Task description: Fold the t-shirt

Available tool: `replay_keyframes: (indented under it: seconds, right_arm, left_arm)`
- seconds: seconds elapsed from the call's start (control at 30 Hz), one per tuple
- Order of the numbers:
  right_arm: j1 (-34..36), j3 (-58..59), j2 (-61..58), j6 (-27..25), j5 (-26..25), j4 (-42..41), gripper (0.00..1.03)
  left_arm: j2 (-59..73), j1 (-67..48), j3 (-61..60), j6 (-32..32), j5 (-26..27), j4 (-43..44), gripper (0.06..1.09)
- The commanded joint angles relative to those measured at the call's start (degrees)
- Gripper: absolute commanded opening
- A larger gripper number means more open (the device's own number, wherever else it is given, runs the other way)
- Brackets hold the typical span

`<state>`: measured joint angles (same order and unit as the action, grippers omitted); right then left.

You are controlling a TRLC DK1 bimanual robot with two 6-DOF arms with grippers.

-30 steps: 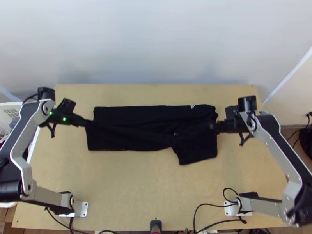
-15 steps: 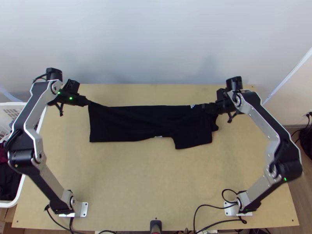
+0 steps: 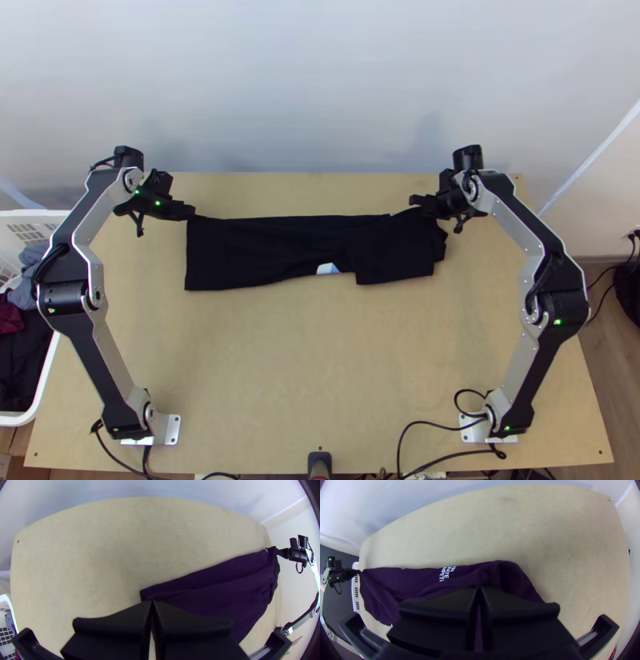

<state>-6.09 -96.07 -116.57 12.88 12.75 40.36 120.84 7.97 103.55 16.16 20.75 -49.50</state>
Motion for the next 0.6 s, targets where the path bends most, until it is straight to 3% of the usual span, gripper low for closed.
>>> replay_keyframes:
  seconds: [0.0, 0.4, 0.47, 0.5, 0.57]
  right_arm:
    - [0.5, -0.9, -2.5, 1.8, -1.9, -1.6, 0.03]
    - [0.3, 0.5, -7.7, 2.3, -5.7, -4.4, 0.03]
    - [0.3, 0.5, -8.5, 2.3, -7.0, -4.8, 0.04]
    - [0.3, 0.5, -8.8, 2.3, -7.5, -4.8, 0.10]
    - [0.3, 0.8, -8.8, 2.3, -7.7, -4.7, 0.37]
  left_arm:
    - [1.6, -0.2, 1.0, -1.7, -0.2, 0.6, 0.10]
    - [-0.5, -0.4, -4.2, -3.5, 1.0, 2.6, 0.12]
    - [-1.7, -0.4, -6.4, -3.4, 1.2, 3.1, 0.31]
    - [-2.5, -0.4, -7.7, -3.0, 1.2, 3.2, 0.42]
    - [-4.1, -0.4, -10.1, -2.8, 1.8, 3.8, 0.67]
